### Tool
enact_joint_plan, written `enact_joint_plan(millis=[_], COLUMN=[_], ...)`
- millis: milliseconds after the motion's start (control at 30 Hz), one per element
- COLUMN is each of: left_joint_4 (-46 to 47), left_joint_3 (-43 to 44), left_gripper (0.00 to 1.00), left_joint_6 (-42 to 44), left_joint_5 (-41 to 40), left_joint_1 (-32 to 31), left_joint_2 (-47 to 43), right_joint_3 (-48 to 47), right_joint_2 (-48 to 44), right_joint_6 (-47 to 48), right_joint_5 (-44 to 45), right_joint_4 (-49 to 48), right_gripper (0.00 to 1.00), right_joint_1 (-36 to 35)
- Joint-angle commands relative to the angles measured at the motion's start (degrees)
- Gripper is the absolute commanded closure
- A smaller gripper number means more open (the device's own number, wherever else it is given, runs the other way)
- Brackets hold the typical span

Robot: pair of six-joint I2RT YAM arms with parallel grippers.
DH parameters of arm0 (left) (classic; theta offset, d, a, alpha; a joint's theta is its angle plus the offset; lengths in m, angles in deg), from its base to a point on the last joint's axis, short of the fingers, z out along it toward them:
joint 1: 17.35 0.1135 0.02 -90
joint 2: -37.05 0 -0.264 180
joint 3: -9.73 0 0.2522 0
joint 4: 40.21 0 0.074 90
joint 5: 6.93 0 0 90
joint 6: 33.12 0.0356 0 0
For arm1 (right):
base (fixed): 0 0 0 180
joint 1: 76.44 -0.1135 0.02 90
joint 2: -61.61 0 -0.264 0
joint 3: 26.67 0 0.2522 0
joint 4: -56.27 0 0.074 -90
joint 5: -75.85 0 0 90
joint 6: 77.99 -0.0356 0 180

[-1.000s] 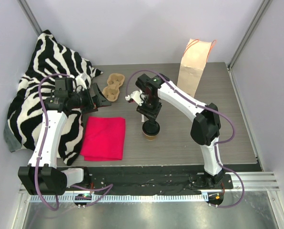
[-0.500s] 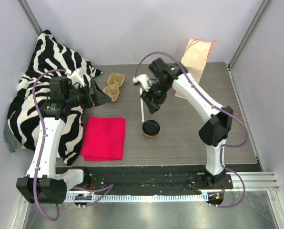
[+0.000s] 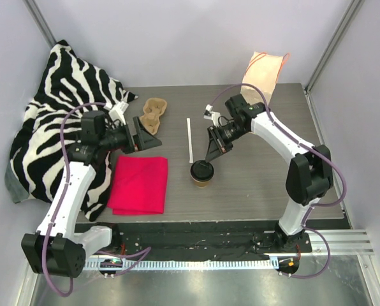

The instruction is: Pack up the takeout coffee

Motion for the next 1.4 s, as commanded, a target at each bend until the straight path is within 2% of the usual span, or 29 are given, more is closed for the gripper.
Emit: enact_joint_plan(millis=[0,100,200,333,367,400,567,700,967,1367], left_joint_4=[6.87,11.35,16.09,20.93,21.81,23.82,30.07,33.07,35.26,32.02], left_joint_3=[-4.28,-7.71,-9.31,-9.92,-9.66,-9.40,-7.47,-7.37,-9.48,-13.53], left_gripper=[0.17,0.34,0.51,0.65,0.69,0.78,1.00,1.00,1.00,1.00], left_joint_6=[-3.67,-7.54,-10.00,-13.07,-13.69,-14.48,-19.58,-21.61,-21.35,-18.10], left_joint_5=[2.06,1.62,1.79,2.67,3.28,3.55,3.90,3.90,3.20,2.93], left_joint_1=[-3.72,-7.85,-12.42,-17.43,-17.96,-19.10,-22.88,-25.09,-23.51,-20.87], left_joint_2=[-1.85,-1.06,1.66,6.57,7.72,8.69,15.80,20.64,27.41,31.90], right_joint_3=[7.13,12.05,16.27,20.49,21.02,21.55,22.35,22.35,22.61,23.58], right_joint_2=[-6.92,-7.01,-6.83,-5.34,-4.90,-4.72,-3.93,-2.88,-1.03,0.56], right_joint_6=[-11.55,-14.71,-17.35,-19.81,-20.07,-20.51,-20.25,-20.08,-18.24,-14.98], right_joint_5=[-3.11,-2.76,-2.32,-3.02,-3.37,-3.55,-2.76,-2.49,-2.67,-6.61], right_joint_4=[-16.00,-20.30,-24.96,-29.35,-29.80,-30.24,-30.77,-30.51,-28.84,-27.96], right_gripper=[0.91,0.99,0.99,0.99,0.99,0.99,0.99,0.99,0.99,0.99], right_joint_1=[-1.50,-2.20,-2.73,-3.17,-3.34,-3.61,-3.78,-3.78,-3.61,-2.20])
